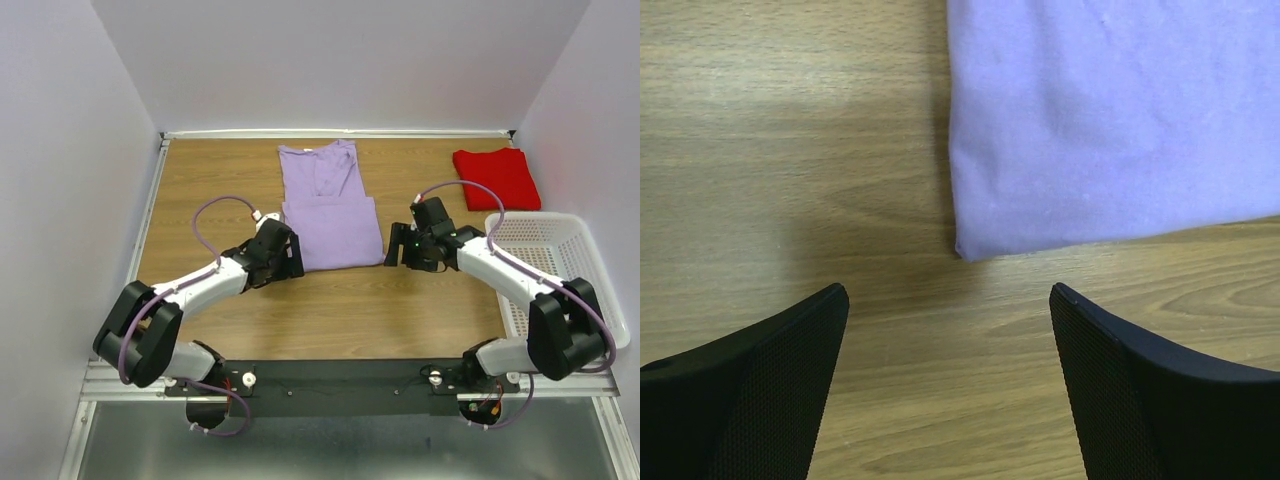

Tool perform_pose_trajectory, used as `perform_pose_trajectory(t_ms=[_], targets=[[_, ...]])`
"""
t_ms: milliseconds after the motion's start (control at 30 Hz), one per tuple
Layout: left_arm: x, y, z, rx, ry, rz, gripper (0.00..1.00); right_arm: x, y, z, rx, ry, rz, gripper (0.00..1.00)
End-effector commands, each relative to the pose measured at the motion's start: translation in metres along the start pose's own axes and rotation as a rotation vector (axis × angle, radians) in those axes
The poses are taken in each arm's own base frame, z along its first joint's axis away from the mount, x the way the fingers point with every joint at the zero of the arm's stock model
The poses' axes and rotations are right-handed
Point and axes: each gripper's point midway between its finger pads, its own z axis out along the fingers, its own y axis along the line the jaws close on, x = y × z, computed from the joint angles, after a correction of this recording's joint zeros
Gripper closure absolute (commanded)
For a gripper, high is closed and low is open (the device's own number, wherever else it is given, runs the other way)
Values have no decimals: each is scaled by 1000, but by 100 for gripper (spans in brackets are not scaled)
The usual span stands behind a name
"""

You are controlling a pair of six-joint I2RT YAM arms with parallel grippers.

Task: Fold and stack the t-shirts
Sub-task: Fold the tshirt

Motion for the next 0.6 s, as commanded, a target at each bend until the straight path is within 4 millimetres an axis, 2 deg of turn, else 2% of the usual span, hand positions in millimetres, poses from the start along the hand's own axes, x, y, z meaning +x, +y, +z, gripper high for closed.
perform_pose_trajectory(t_ms=[0, 200, 300, 333, 400, 567], targets=[[-7, -8, 4, 3, -15, 4, 11, -7, 3, 4, 67, -20, 12, 18], [-5, -15, 10, -1, 4, 21, 14, -11, 17, 15, 78, -10, -21, 23], [-7, -16, 12, -9, -1, 18, 20, -13, 23, 21, 81, -2, -37, 26], [-10, -16, 12, -12, -6, 13, 25, -13, 26, 22, 81, -2, -42, 28], [-13, -13, 12, -35, -23, 10, 29, -14, 28, 26, 85, 6, -49, 29], [-21, -5, 10, -91, -49, 1, 32, -14, 34, 34, 99, 13, -66, 35]])
